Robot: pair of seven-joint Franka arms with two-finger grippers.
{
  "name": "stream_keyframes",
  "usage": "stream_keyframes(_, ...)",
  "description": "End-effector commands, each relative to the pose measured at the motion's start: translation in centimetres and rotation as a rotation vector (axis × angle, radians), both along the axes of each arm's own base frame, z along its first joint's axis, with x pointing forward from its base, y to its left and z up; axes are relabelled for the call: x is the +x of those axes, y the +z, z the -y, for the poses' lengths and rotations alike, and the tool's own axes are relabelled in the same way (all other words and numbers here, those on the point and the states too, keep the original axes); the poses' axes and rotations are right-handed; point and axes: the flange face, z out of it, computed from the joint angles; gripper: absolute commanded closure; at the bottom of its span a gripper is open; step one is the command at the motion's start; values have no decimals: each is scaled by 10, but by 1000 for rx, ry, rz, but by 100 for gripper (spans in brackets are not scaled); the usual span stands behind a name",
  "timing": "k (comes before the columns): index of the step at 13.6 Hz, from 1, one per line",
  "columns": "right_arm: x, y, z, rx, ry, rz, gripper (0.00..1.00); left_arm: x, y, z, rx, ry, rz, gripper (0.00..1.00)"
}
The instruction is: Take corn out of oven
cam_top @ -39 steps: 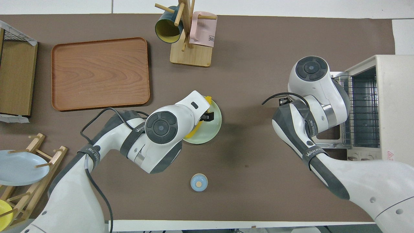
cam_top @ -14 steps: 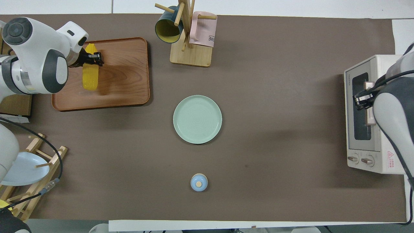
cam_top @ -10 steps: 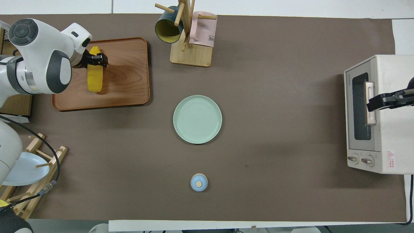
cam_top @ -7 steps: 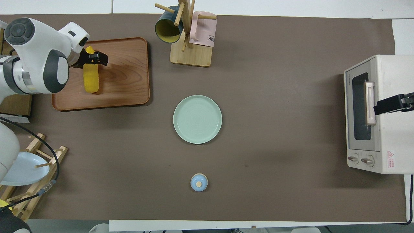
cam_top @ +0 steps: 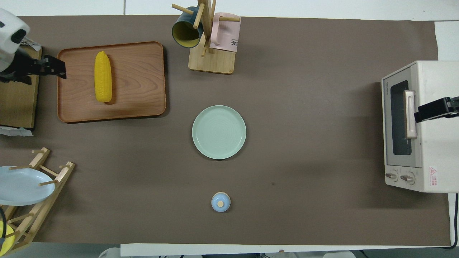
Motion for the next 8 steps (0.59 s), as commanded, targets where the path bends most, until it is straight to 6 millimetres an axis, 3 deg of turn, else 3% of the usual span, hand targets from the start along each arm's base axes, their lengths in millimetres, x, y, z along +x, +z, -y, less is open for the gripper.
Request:
stream_keyframes(1,4,6,4,1,-6,-1,0,-14,59,-6,7,-98,-81,0)
stream_keyframes(3,5,7,7,-7,-9,5,0,-20,74,-9,-2,-185,-132,0)
stream_keyframes(8,4,8,7,-15,-8,7,0,-33,95,-8,-28,-191,-143,0)
